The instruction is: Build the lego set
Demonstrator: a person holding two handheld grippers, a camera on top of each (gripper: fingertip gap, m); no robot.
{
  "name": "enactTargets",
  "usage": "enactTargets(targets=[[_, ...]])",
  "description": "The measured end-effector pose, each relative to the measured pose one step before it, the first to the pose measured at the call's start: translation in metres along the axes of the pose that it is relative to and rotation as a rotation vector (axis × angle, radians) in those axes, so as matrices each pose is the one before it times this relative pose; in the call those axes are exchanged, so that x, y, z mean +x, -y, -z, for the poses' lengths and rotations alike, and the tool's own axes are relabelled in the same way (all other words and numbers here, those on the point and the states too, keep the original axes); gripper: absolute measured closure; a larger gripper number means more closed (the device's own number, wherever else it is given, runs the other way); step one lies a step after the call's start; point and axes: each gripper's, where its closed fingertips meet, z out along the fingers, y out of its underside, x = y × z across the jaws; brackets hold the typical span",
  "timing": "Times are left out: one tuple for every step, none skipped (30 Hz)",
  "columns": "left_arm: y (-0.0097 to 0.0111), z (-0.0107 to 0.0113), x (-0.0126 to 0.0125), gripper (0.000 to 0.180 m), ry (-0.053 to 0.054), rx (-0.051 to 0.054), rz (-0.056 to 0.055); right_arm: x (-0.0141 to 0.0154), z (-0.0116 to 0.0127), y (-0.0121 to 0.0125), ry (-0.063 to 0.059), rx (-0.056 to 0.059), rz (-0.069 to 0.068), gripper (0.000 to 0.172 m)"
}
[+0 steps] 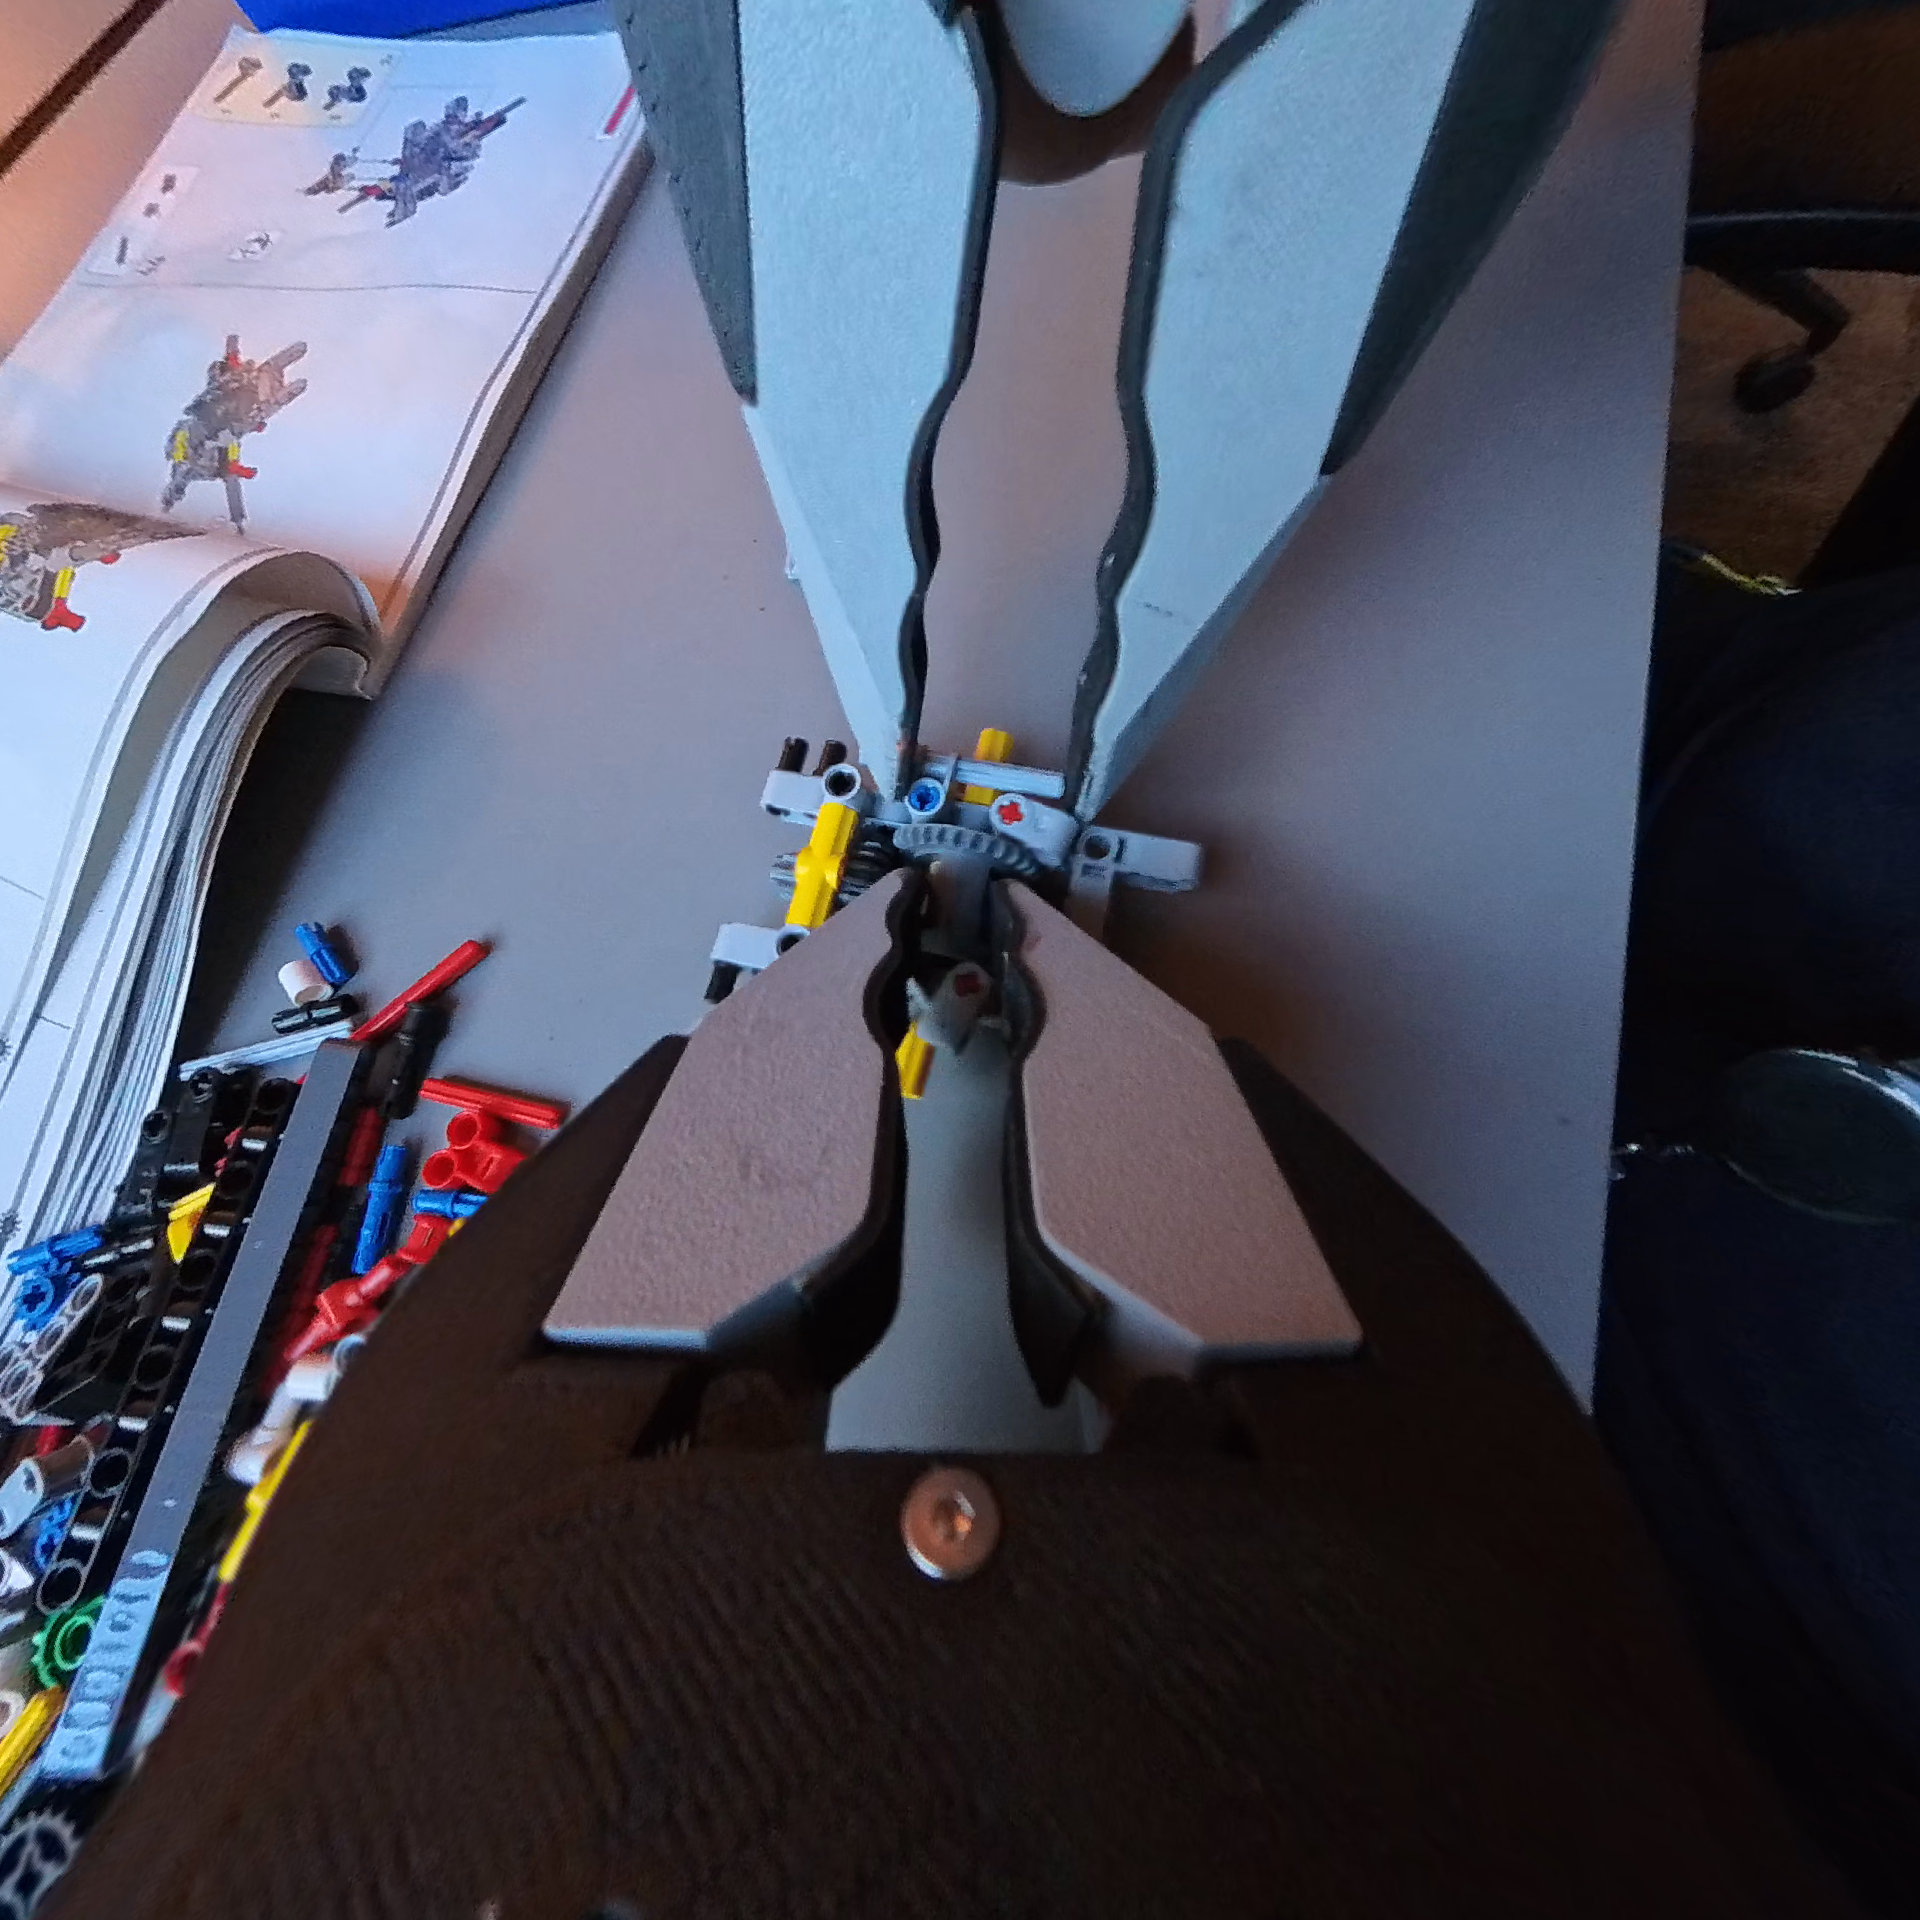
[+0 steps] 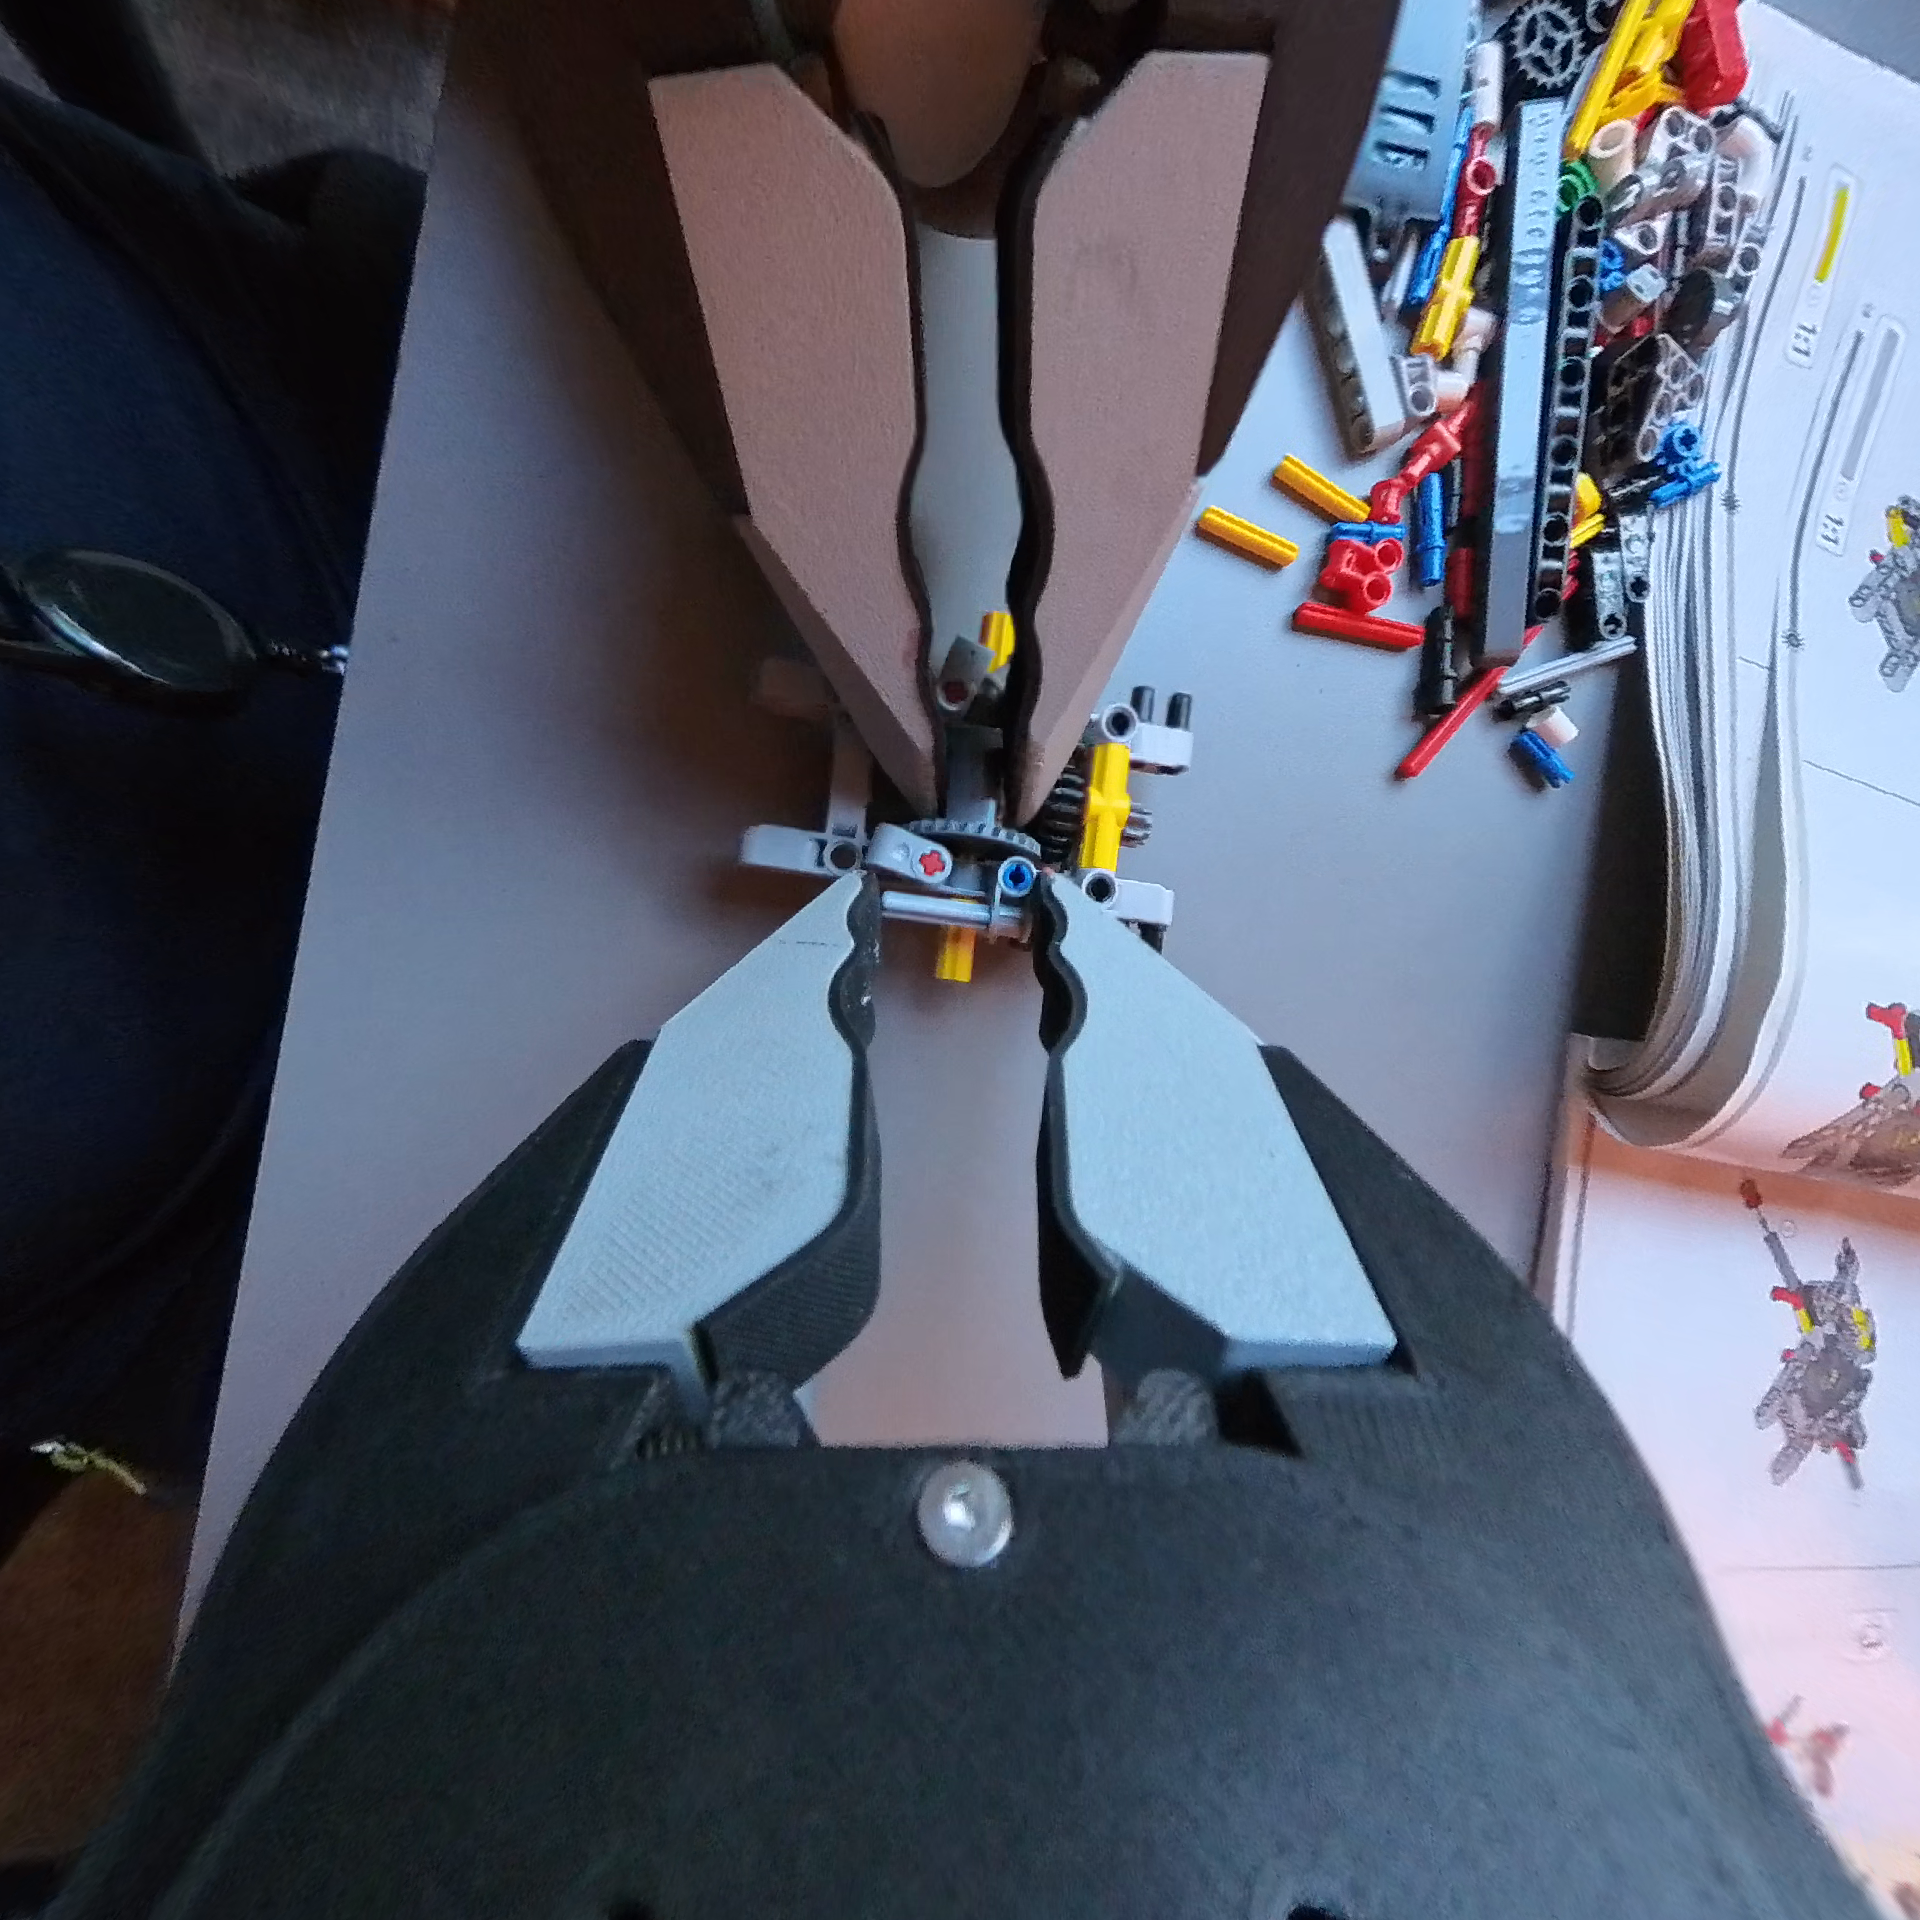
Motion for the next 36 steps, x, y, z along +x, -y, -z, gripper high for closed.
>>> enactTargets(targets=[[0.00049, 0.0003, 0.00034, 0.167, 0.0122, 0.0023, -0.0151, 0.00001, -0.00005, -0.0006, -0.0019, 0.0163, -0.0059, 0.145], [0.00084, 0.00047, -0.00105, 0.167, 0.0239, 0.0034, -0.013, -0.00002, -0.00006, -0.00042, -0.0006, 0.0155, -0.008, 0.145], [0.00197, 0.00009, -0.00143, 0.167, 0.0275, 0.0076, -0.0103, 0.00034, 0.00013, -0.00098, -0.0011, 0.0081, -0.0092, 0.145], [0.00252, -0.00076, -0.00188, 0.166, 0.0287, 0.0077, -0.0093, 0.00067, -0.00031, -0.00244, -0.0051, -0.0033, -0.0011, 0.144], [0.00215, -0.00128, -0.00213, 0.164, 0.0265, 0.0016, -0.0028, 0.00106, -0.00117, -0.0032, -0.0132, -0.0096, 0.0105, 0.143], [0.00188, -0.00149, -0.00443, 0.156, 0.0353, -0.002, 0.0067, 0.00108, -0.00142, -0.00319, -0.0169, -0.012, 0.0176, 0.142], [0.0015, -0.0009, -0.00195, 0.155, 0.0124, 0.0008, 0.0028, 0.00136, -0.00122, -0.00267, -0.0208, -0.0111, 0.0186, 0.141], [-0.00023, -0.00016, 0.00106, 0.156, -0.0128, -0.0024, 0.0017, 0.00082, 0.00005, -0.00081, -0.0151, -0.0002, 0.0128, 0.143], [-0.00066, 0.00082, 0.00118, 0.155, -0.0181, 0.0011, 0.0066, 0.00022, 0.00054, -0.00015, -0.0053, 0.003, 0.0006, 0.144], [0.00023, 0.00173, 0.00096, 0.151, -0.0193, 0.0094, 0.013, -0.00051, 0.00051, 0.00061, 0.0029, 0.0088, -0.0056, 0.144], [0.00016, 0.0023, 0.00103, 0.147, -0.0212, 0.0075, 0.0157, -0.00067, 0.0006, 0.00071, 0.0053, 0.0104, -0.0037, 0.144], [0.00001, 0.00297, -0.00023, 0.143, -0.0111, 0.0029, 0.0061, -0.00038, 0.00057, 0.00037, 0.0016, 0.007, 0.0013, 0.144], [0.00077, 0.00323, -0.00086, 0.13, -0.0031, 0.0039, -0.0006, 0.00006, 0.00072, 0.00043, -0.0039, 0.0068, 0.0046, 0.144], [0.00157, 0.00273, -0.00227, 0.119, 0.0099, 0.0038, 0.0015, 0.00051, 0.00115, 0.00088, -0.006, 0.0083, 0.0041, 0.144], [0.00116, 0.00223, -0.00003, 0.119, -0.0046, -0.0037, -0.0069, -0.00006, 0.0016, 0.00134, 0.0006, 0.0101, 0.0017, 0.144], [0.00136, 0.00128, 0.00024, 0.117, -0.0046, -0.0045, -0.0089, -0.00108, 0.00169, 0.00201, 0.0107, 0.014, -0.002, 0.142], [0.00099, 0.00005, -0.00001, 0.114, -0.0041, -0.0106, -0.0059, -0.00017, 0.00178, 0.00199, 0.0084, 0.0129, -0.0066, 0.14], [0.00099, -0.00156, 0.00089, 0.11, -0.0127, -0.013, -0.0021, 0.00102, 0.00157, 0.00165, 0.0031, 0.0107, -0.0078, 0.141], [0.00209, -0.00256, 0.00214, 0.107, -0.0218, -0.0079, 0.0011, 0.00157, 0.001, 0.00083, 0.0018, 0.0061, -0.0101, 0.142], [0.00388, -0.00329, 0.00313, 0.105, -0.0275, 0.005, 0.0009, 0.00091, 0.00006, 0.0, 0.008, 0.0006, -0.0142, 0.142], [0.00392, -0.00363, 0.00389, 0.105, -0.0308, 0.0073, -0.0009, 0.00012, -0.00078, -0.00023, 0.0129, -0.0004, -0.0175, 0.142], [0.00193, -0.00356, 0.00225, 0.103, -0.0213, -0.0012, -0.0029, -0.00087, -0.00124, -0.00088, 0.0178, -0.0027, -0.0192, 0.142], [0.00028, -0.00328, 0.00094, 0.1, -0.0149, -0.0086, -0.0036, -0.00145, -0.0016, -0.00123, 0.0184, -0.0052, -0.0189, 0.142], [-0.00107, -0.00278, 0.00035, 0.098, -0.0133, -0.0108, -0.0031, -0.00131, -0.00148, -0.00105, 0.0147, -0.0023, -0.0168, 0.142], [-0.00205, -0.00229, -0.00068, 0.1, -0.0094, -0.0113, -0.0011, -0.00065, -0.00104, -0.00083, 0.0081, 0.0016, -0.0147, 0.143], [-0.00268, -0.00214, 0.00014, 0.102, -0.0147, -0.0134, -0.0004, 0.00053, -0.00063, -0.00062, 0.0013, 0.0041, -0.0152, 0.144], [-0.00178, -0.00219, 0.00154, 0.104, -0.0199, -0.008, -0.0027, 0.00118, -0.00005, -0.00002, 0.0014, 0.0072, -0.0196, 0.144], [-0.00018, -0.002, 0.00213, 0.106, -0.0183, -0.0012, -0.0087, 0.00109, 0.00011, 0.00008, 0.0055, 0.0064, -0.0194, 0.144], [0.00113, -0.00158, 0.00163, 0.112, -0.0092, 0.0052, -0.0138, 0.00068, 0.00014, 0.00017, 0.0072, 0.006, -0.014, 0.144], [0.0012, -0.00162, 0.00099, 0.115, -0.0028, 0.0019, -0.0131, 0.00046, 0.00018, 0.00015, 0.0051, 0.0038, -0.0076, 0.144], [-0.00046, -0.00153, 0.00082, 0.11, -0.0067, -0.0089, -0.0144, 0.00017, 0.00007, -0.0001, 0.004, 0.0009, -0.0013, 0.144], [-0.00058, -0.00131, 0.00009, 0.109, -0.0067, -0.0085, -0.0103, 0.00002, -0.00015, 0.00003, 0.003, 0.0005, 0.0031, 0.144], [0.00042, -0.00113, -0.00149, 0.109, -0.0013, -0.0028, 0.0041, 0.00005, -0.00009, 0.00018, 0.0031, 0.0014, 0.0048, 0.144], [0.0015, -0.00066, -0.00008, 0.107, -0.0136, 0.0054, 0.0117, -0.00012, -0.00022, 0.00024, 0.0045, 0.0026, 0.0065, 0.145], [0.00243, -0.00032, -0.00025, 0.106, -0.0161, 0.0111, 0.021, -0.00004, -0.00032, 0.00028, 0.0045, 0.0036, 0.0088, 0.145], [0.00211, -0.00023, -0.00105, 0.105, -0.0132, 0.0089, 0.0294, 0.0002, -0.00017, 0.00023, 0.0029, 0.0031, 0.0102, 0.144]])
